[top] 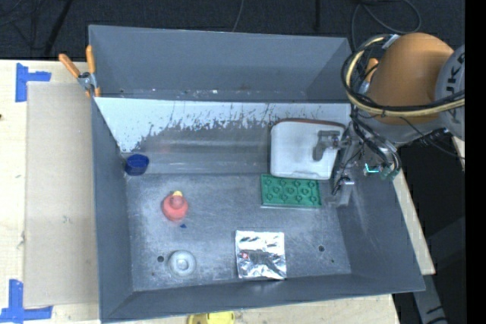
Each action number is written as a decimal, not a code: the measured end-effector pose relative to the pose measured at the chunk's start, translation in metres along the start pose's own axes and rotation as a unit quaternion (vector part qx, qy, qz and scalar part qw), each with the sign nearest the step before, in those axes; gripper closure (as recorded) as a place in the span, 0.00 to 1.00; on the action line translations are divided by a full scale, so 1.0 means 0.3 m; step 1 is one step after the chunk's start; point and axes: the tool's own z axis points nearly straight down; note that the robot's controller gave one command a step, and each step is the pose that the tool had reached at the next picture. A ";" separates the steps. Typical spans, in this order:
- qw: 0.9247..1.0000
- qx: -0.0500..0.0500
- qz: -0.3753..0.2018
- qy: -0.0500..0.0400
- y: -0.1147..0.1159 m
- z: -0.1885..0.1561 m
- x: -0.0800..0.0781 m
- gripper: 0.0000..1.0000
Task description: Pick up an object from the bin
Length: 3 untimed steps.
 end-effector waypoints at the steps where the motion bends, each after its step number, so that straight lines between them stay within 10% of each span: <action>1: 0.996 -0.001 0.089 0.010 0.095 0.315 0.037 0.00; 2: 0.990 0.000 0.144 -0.005 0.099 0.213 0.041 0.00; 3: 0.957 -0.001 0.289 -0.004 0.111 0.210 0.026 0.00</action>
Offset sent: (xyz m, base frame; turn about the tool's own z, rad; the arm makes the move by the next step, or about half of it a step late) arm -0.0066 0.0281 -0.0941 0.1808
